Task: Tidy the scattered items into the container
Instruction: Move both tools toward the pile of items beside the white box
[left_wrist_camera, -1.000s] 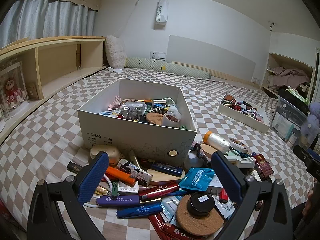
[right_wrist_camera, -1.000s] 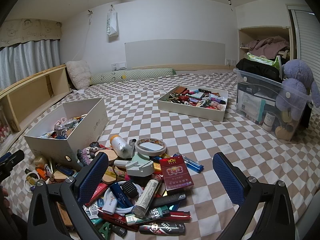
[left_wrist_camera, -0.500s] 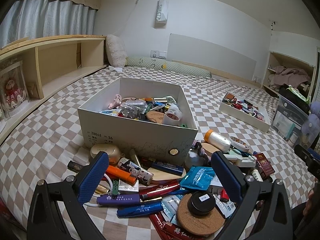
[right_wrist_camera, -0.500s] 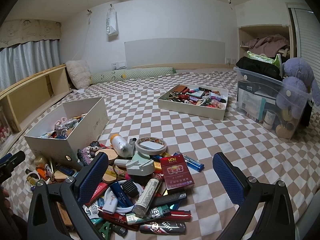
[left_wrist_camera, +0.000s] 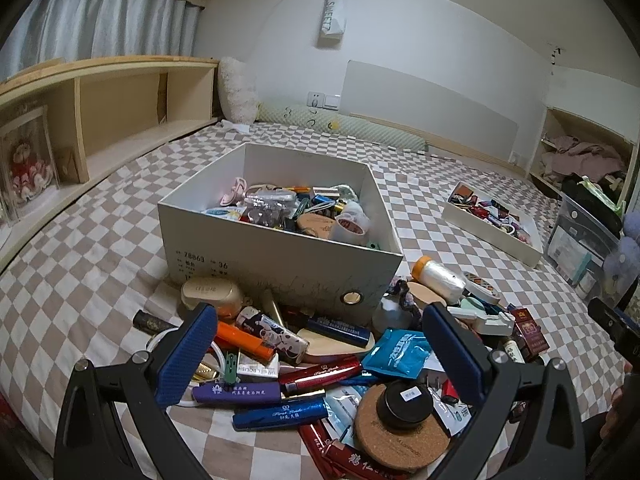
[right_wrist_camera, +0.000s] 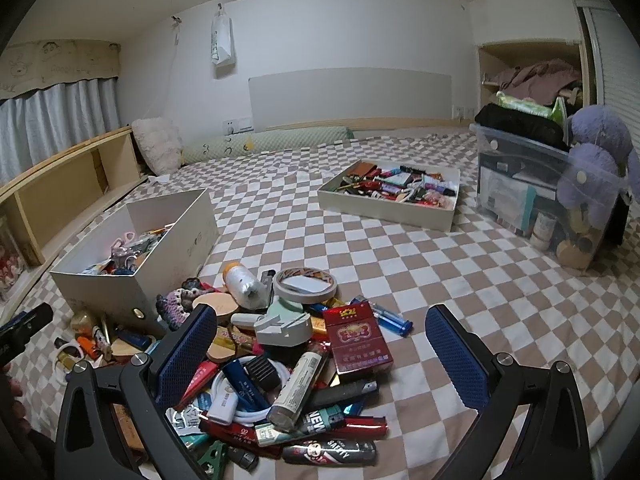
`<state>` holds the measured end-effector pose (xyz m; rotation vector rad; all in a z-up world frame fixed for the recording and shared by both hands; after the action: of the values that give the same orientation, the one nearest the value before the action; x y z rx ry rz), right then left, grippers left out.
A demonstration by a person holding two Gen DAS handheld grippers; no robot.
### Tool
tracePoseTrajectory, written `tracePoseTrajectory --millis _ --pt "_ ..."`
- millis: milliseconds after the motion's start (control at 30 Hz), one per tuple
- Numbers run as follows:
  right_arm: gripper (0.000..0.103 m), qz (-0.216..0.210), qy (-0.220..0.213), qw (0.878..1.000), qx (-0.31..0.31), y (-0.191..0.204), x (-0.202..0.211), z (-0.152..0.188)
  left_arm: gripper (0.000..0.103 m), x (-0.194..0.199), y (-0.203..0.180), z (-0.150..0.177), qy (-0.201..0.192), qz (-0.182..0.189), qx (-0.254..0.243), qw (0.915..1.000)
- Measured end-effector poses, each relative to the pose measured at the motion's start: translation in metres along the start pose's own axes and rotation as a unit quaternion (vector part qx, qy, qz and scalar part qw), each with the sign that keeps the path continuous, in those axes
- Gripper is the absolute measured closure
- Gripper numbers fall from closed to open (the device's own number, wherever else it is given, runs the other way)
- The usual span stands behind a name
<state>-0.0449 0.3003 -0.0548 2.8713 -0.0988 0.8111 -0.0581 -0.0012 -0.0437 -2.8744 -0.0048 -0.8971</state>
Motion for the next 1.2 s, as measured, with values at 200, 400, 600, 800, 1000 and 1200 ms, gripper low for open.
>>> tracePoseTrajectory --millis 200,400,600,800,1000,1200 --pt "0.0 -0.014 0.024 0.999 -0.032 -0.008 -0.009 0.005 0.0 -0.007 0.004 0.005 0.027 -0.003 0.008 0.9996" --pt "0.0 -0.025 0.064 0.996 -0.062 -0.015 -0.024 0.015 0.0 -0.022 0.006 0.016 0.078 0.007 0.022 0.9967" --pt "0.0 -0.035 0.101 0.99 -0.089 -0.02 -0.036 0.024 0.0 -0.033 0.005 0.028 0.122 0.016 0.024 0.9921" --pt "0.0 -0.046 0.133 0.984 -0.108 -0.023 -0.046 0.032 0.0 -0.041 -0.009 0.04 0.158 0.041 0.003 0.9865" --pt "0.0 -0.063 0.157 0.976 -0.137 -0.028 -0.055 0.038 0.0 -0.045 -0.029 0.05 0.173 0.057 -0.034 0.9826" --pt "0.0 -0.08 0.157 0.972 -0.157 -0.03 -0.059 0.04 0.002 -0.048 -0.05 0.063 0.174 0.057 -0.075 0.9803"
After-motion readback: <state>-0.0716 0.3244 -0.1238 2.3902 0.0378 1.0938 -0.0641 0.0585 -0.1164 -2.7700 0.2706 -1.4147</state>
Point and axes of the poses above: each gripper's, at about its wrist camera, not at the fingertips, and x roughly against the way its jaws point, y to its left, z to its underside, the point moved 6 cm from there along -x, roughly the way its jaws point, and after that the axes turned 2 degrees about -z, right-handed, at the moved point
